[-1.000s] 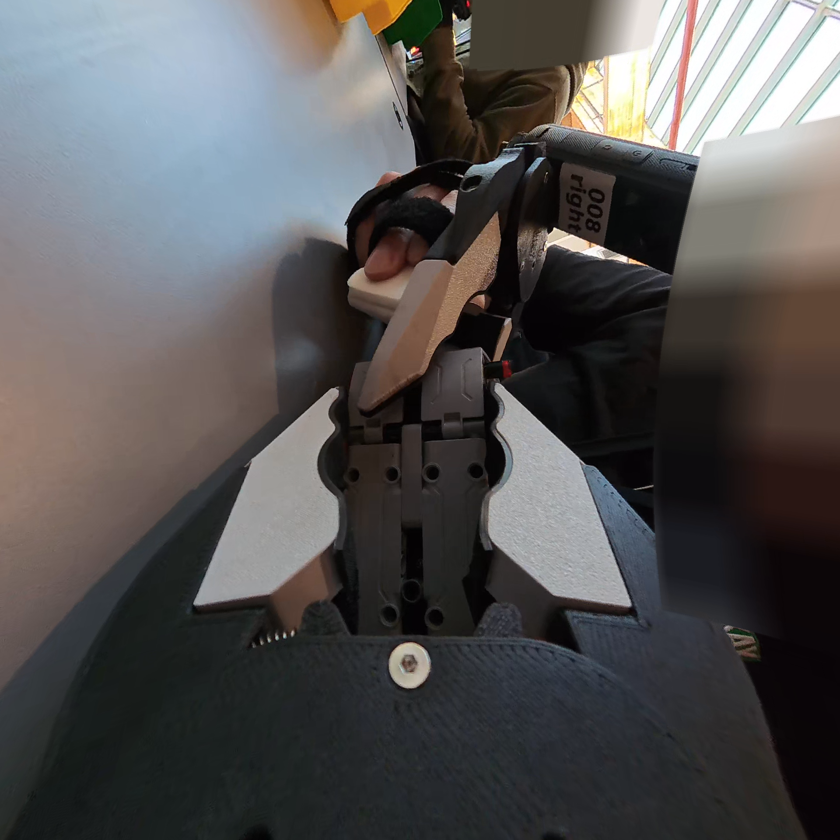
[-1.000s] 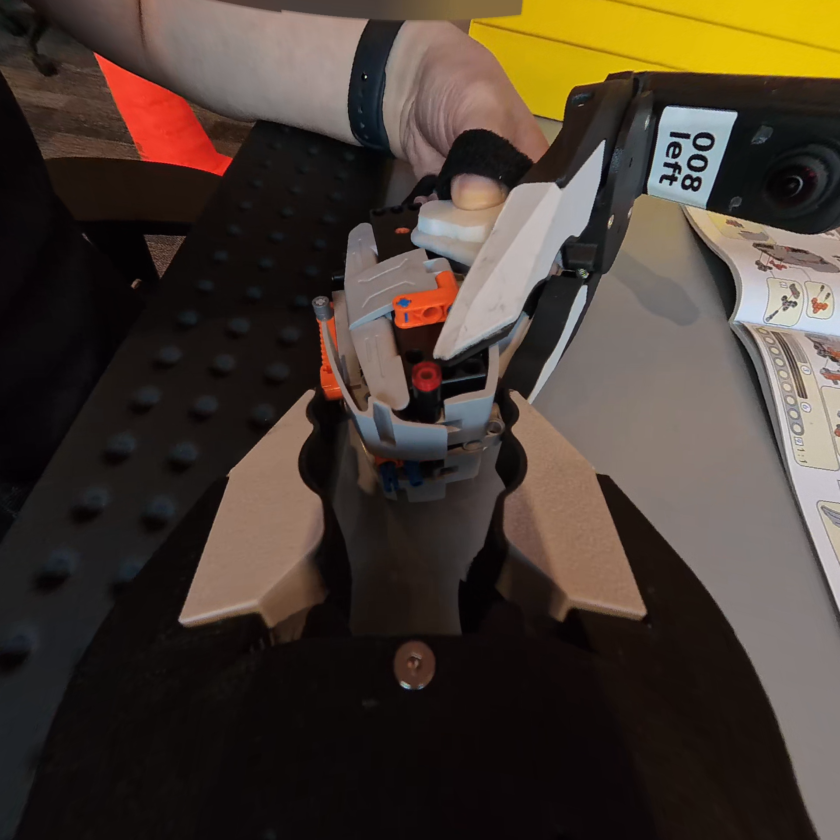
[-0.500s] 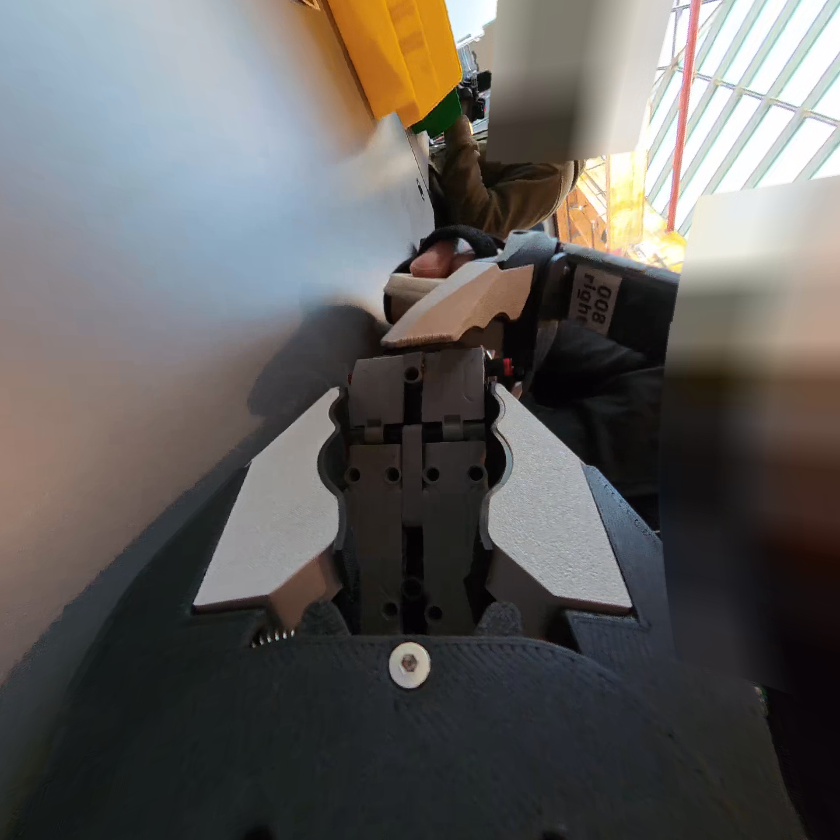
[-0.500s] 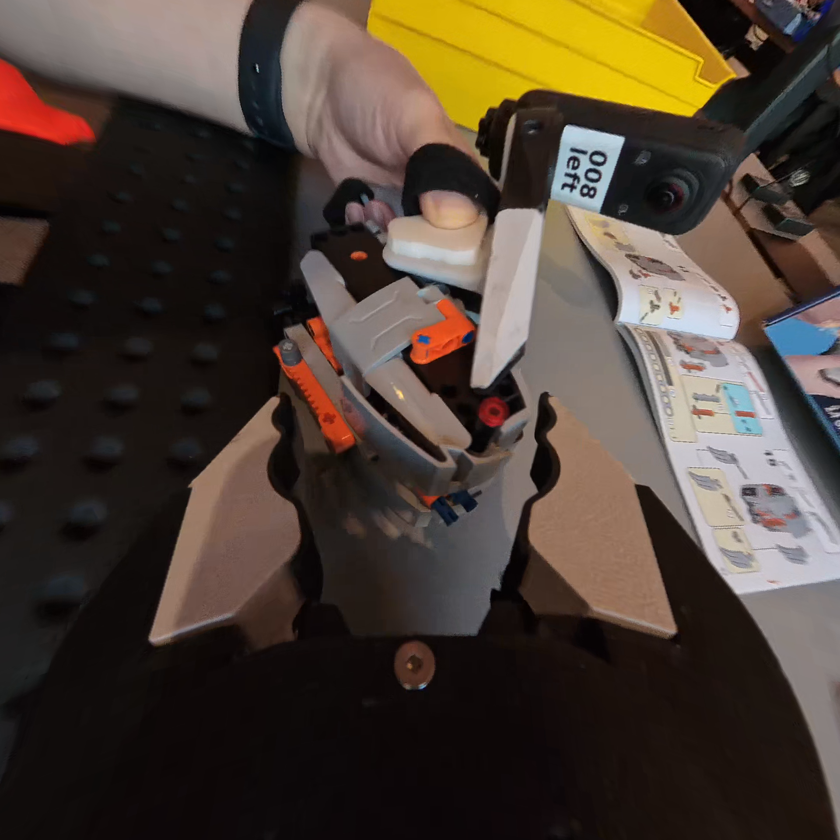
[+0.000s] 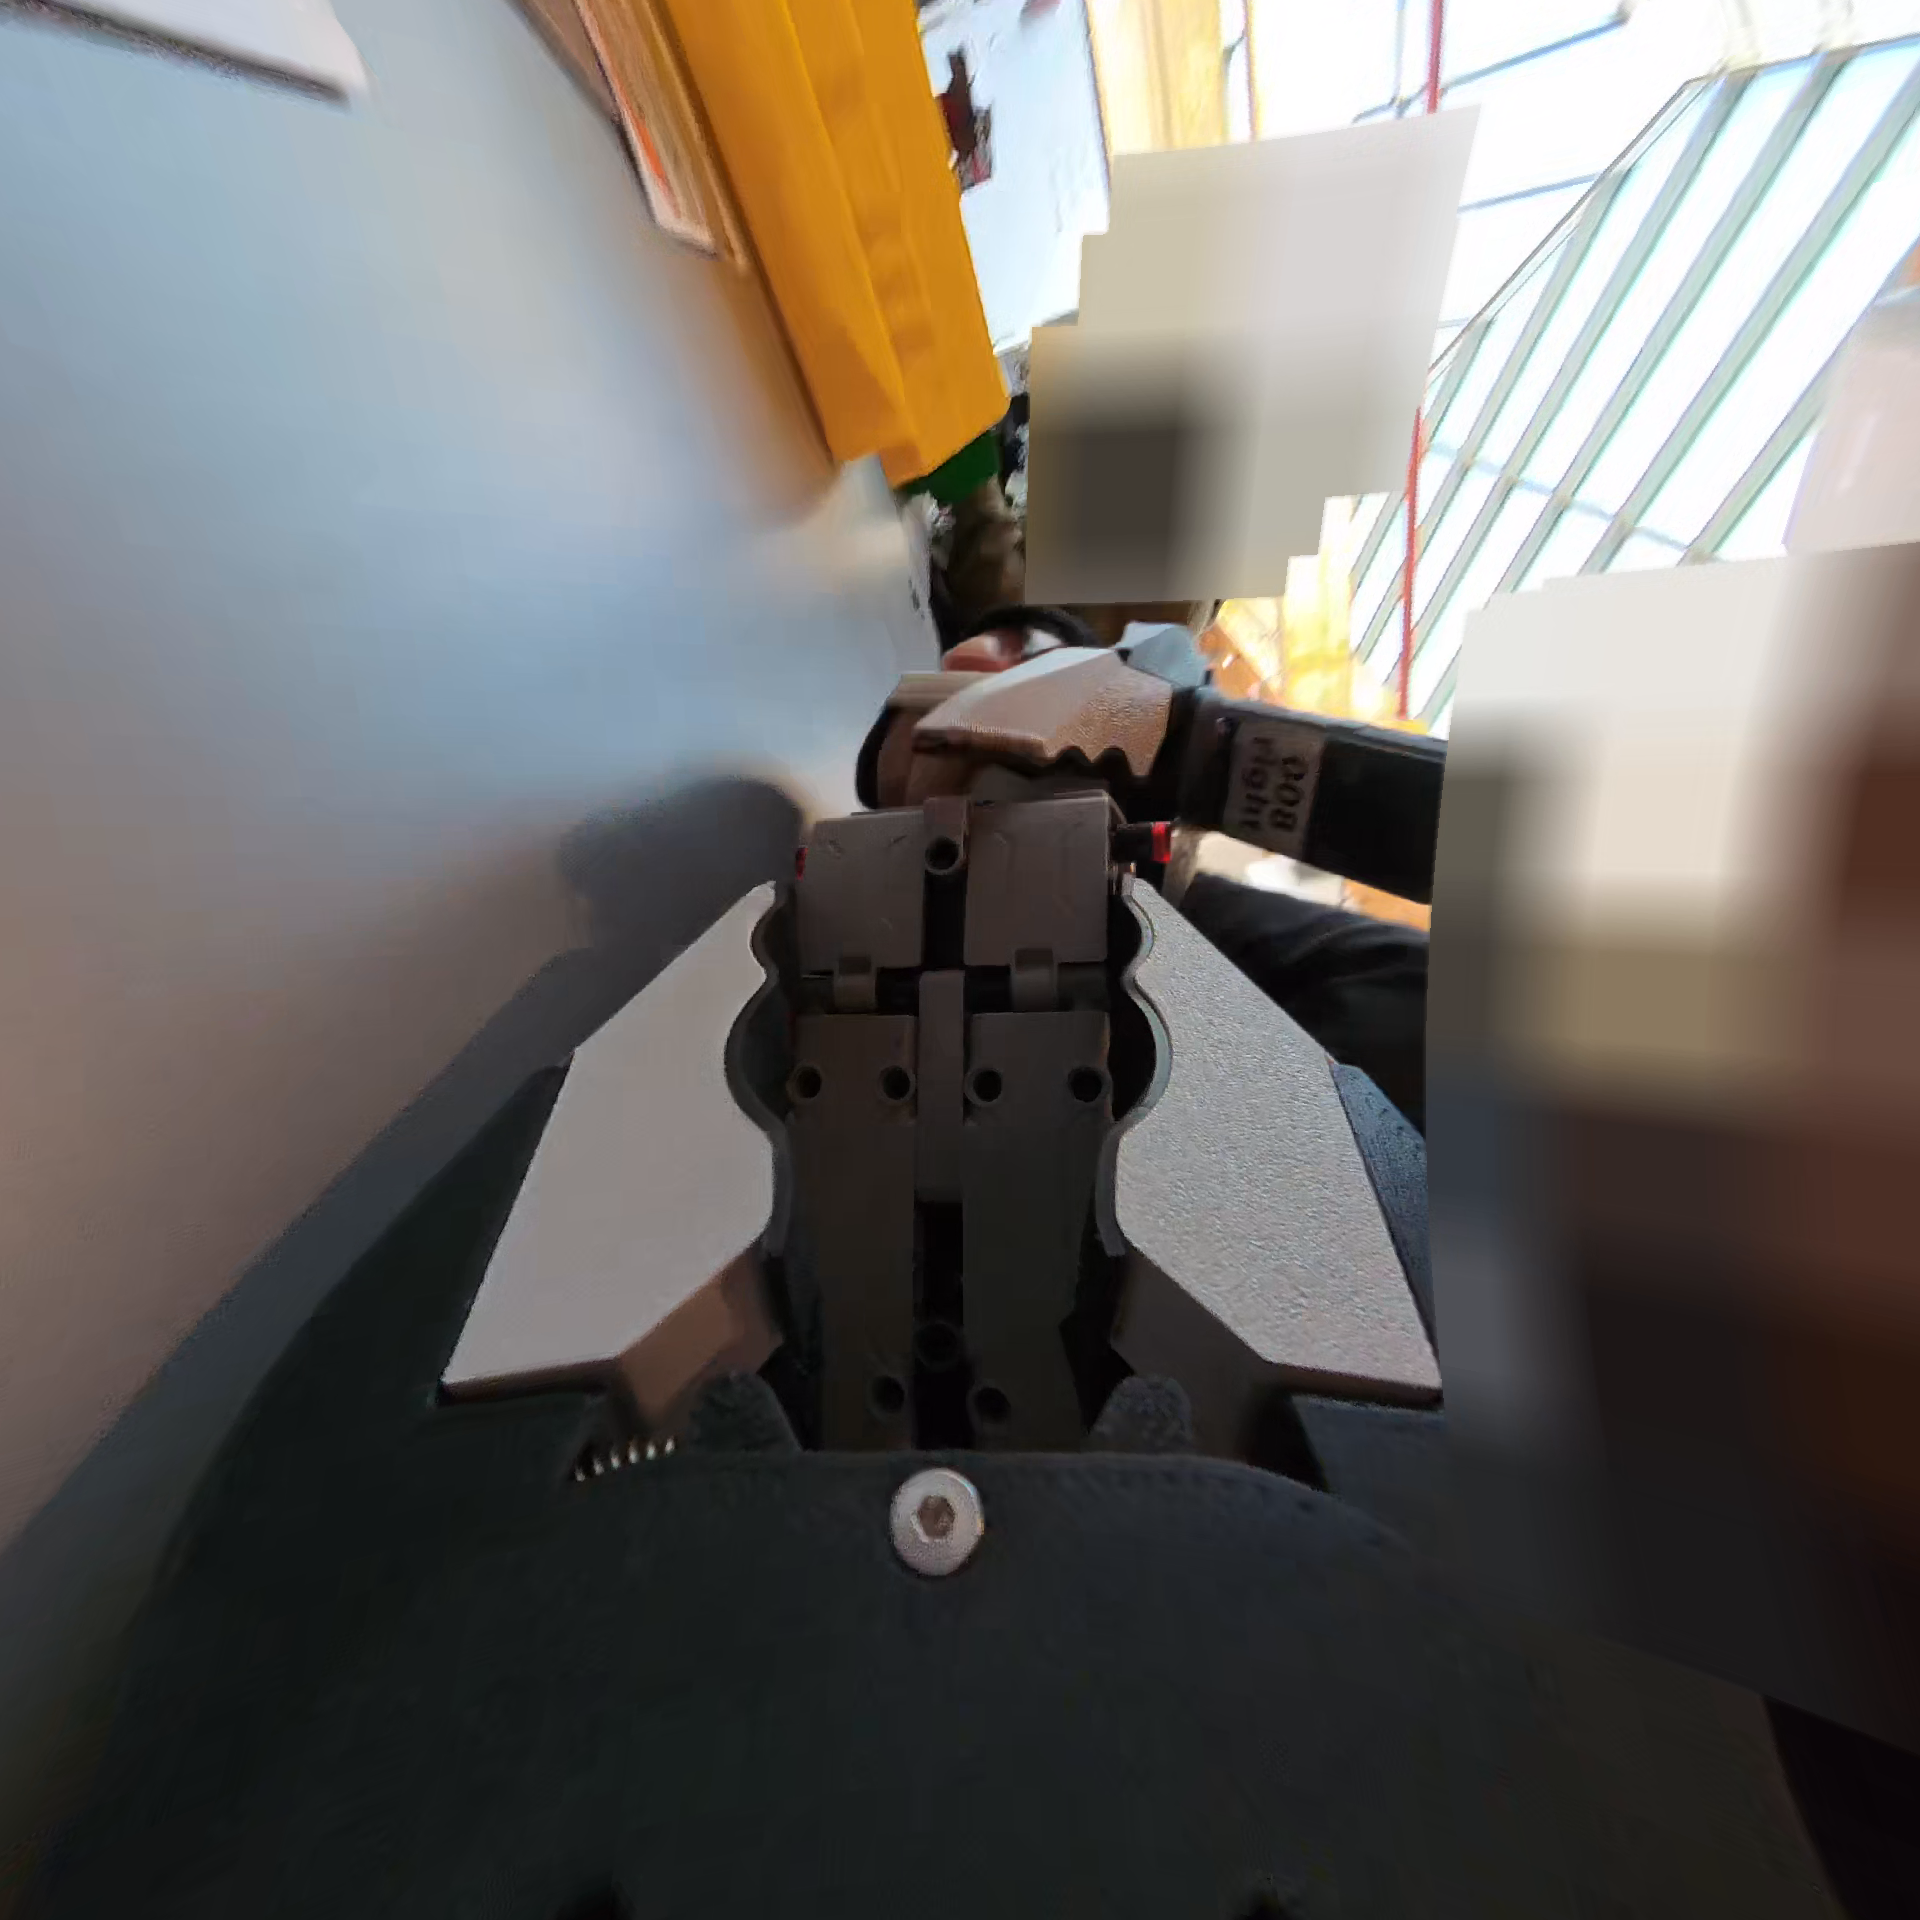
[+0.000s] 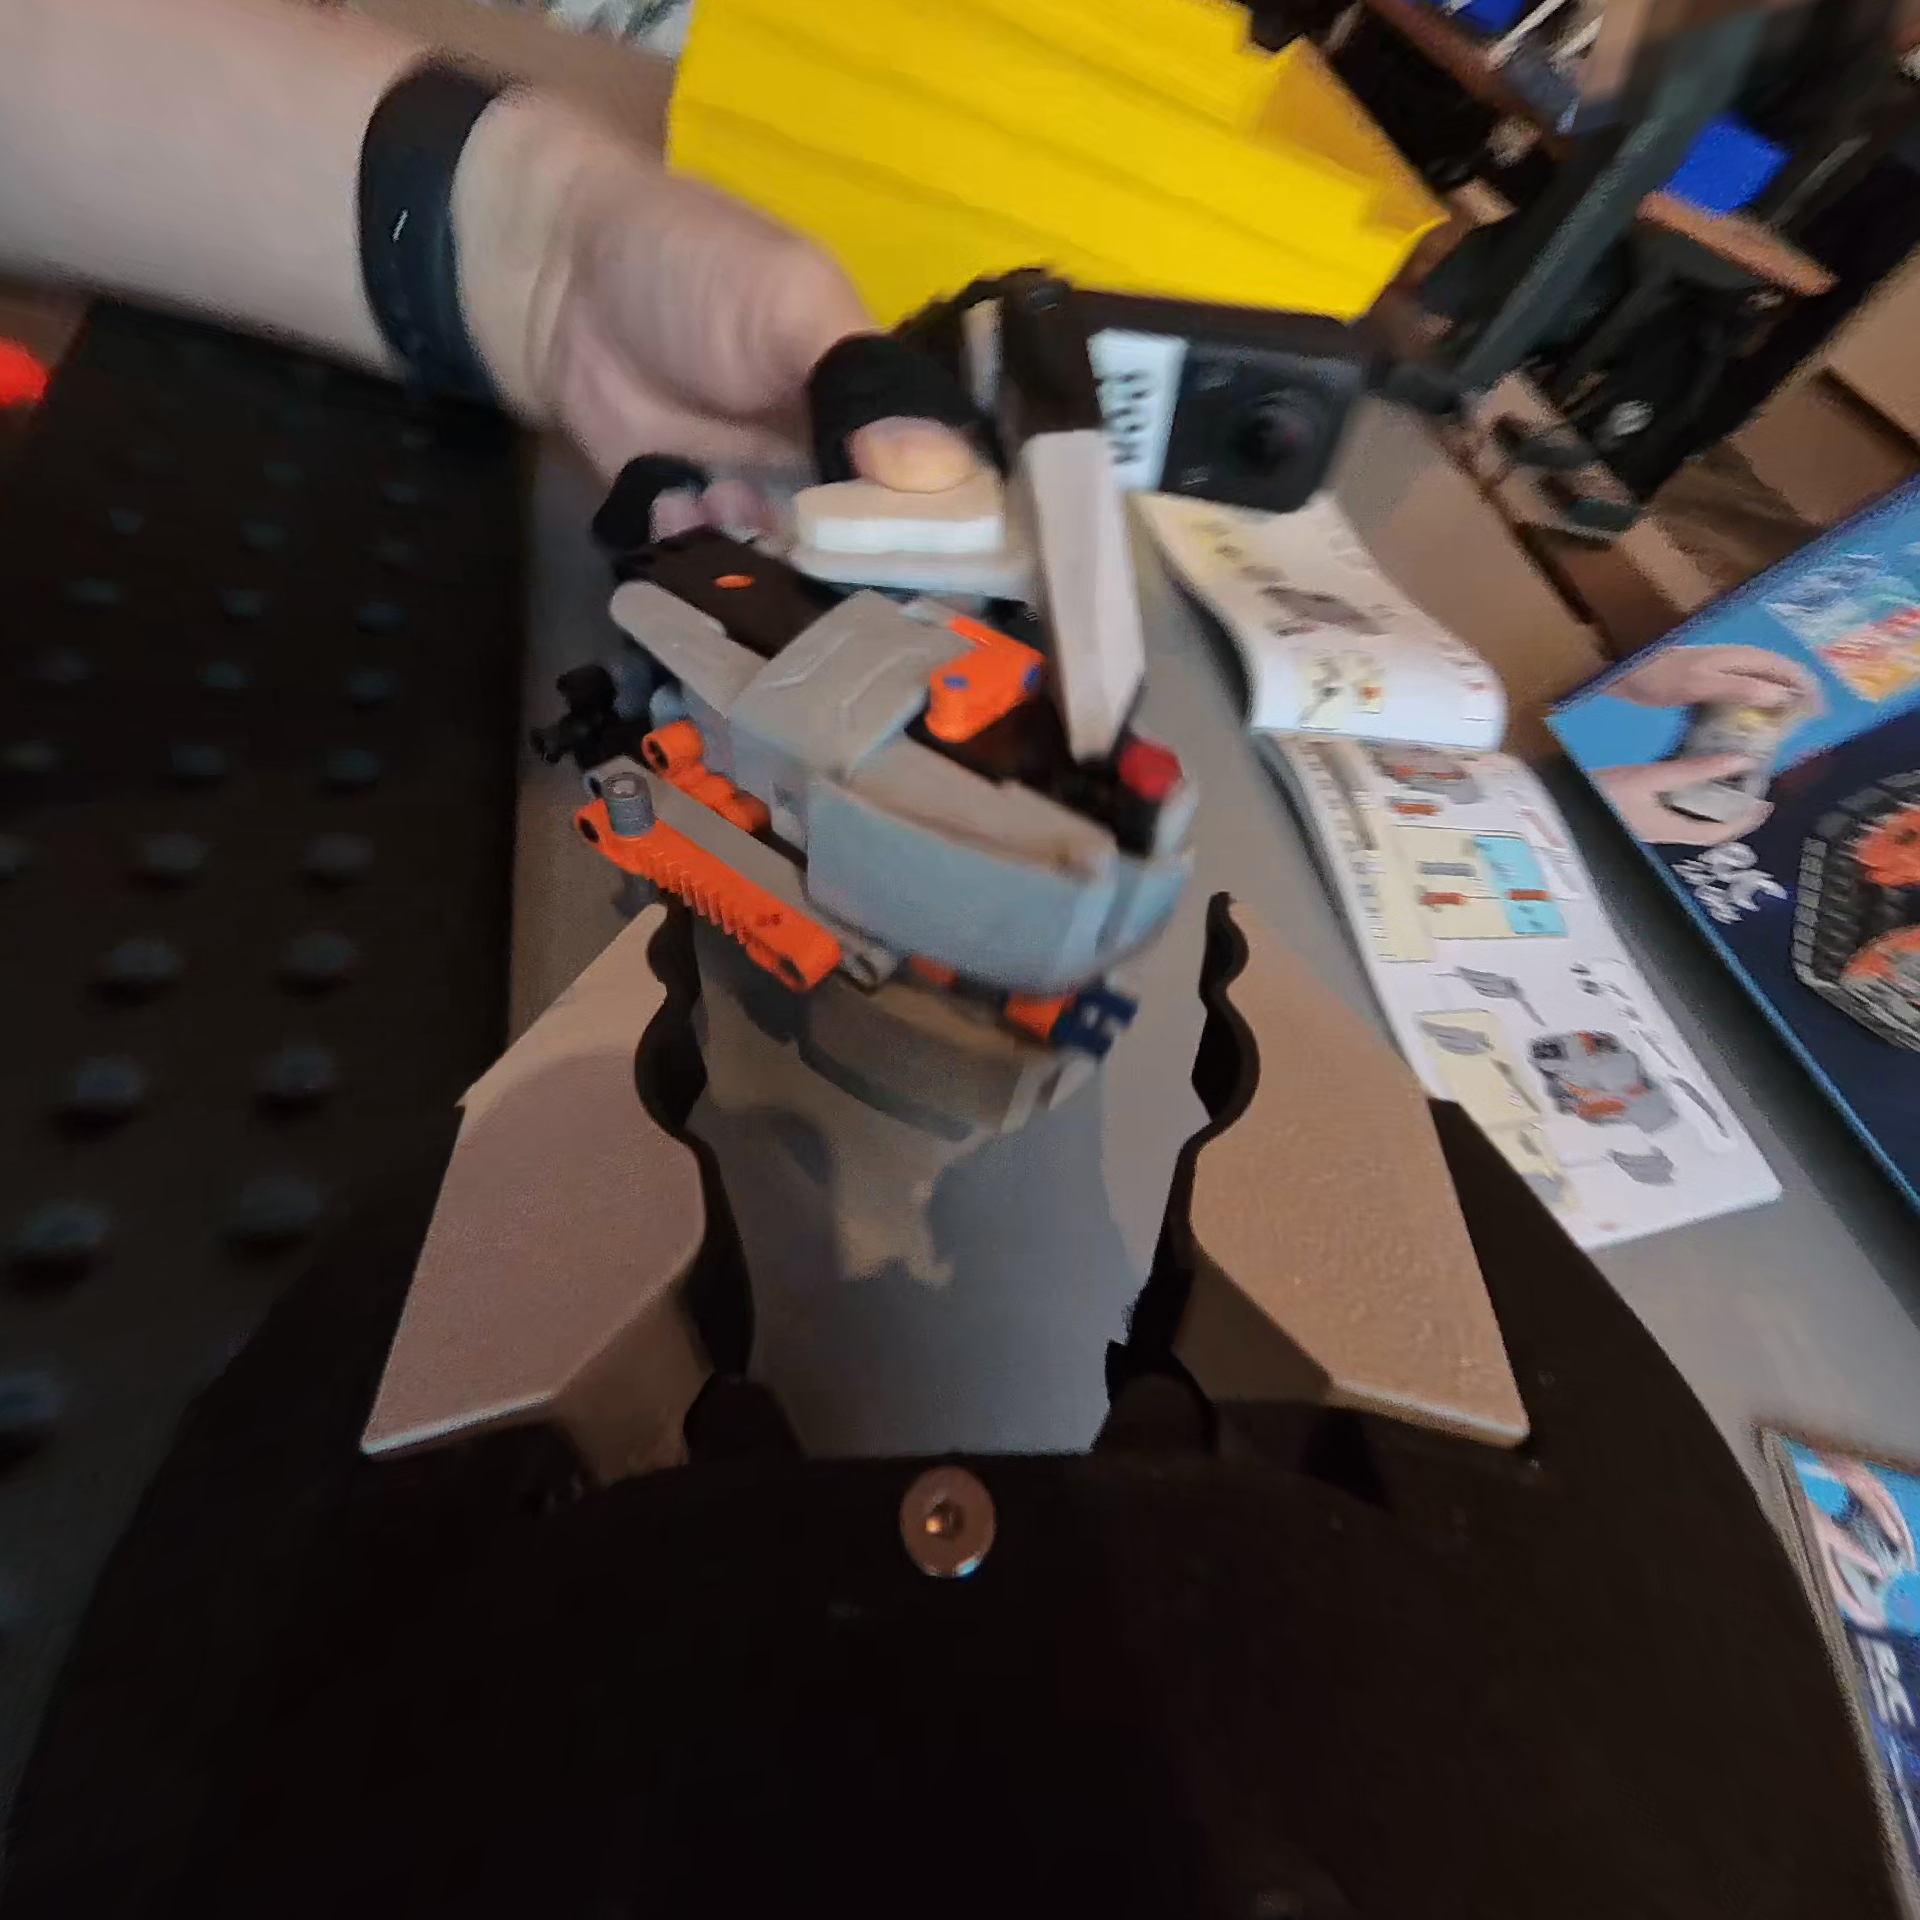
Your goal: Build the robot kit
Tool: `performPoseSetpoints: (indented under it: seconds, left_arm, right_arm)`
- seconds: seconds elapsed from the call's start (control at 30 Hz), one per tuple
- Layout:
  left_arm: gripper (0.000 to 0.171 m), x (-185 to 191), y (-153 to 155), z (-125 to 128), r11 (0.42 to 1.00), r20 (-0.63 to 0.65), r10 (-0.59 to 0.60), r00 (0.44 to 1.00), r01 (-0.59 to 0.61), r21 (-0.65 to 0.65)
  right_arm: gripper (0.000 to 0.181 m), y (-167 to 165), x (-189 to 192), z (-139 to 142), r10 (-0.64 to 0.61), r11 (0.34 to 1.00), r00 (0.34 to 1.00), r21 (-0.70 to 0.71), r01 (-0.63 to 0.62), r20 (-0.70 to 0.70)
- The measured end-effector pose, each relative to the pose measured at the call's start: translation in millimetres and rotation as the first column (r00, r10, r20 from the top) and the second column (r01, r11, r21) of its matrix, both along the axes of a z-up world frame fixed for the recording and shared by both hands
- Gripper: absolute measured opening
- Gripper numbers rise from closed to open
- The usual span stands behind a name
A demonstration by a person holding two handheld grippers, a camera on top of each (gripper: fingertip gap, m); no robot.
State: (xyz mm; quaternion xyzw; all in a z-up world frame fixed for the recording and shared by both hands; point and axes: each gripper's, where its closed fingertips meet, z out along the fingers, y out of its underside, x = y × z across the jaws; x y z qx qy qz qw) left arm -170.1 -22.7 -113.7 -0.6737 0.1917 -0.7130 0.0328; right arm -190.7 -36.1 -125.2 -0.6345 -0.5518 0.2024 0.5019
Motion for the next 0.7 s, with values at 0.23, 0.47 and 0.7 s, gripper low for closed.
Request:
performPoseSetpoints:
  seconds: [0.23, 0.47, 0.7]
  left_arm:
    - [0.059, -18, 48, 26, 0.927, 0.089, 0.355, 0.931, -0.363, 0.092]
    - [0.059, -28, 56, 40, 0.831, 0.141, 0.519, 0.843, -0.536, 0.15]
    - [0.058, -43, 63, 52, 0.692, 0.207, 0.665, 0.717, -0.696, 0.191]
  right_arm:
    - [0.034, -1, 18, 39, -0.099, 0.934, 0.923, -0.355, -0.043, -0.373]
    - [0.059, 6, 3, 25, -0.33, 0.727, 0.832, -0.682, -0.077, -0.446]
    - [0.089, 17, -6, 27, -0.436, 0.846, 0.835, -0.469, 0.254, -0.334]
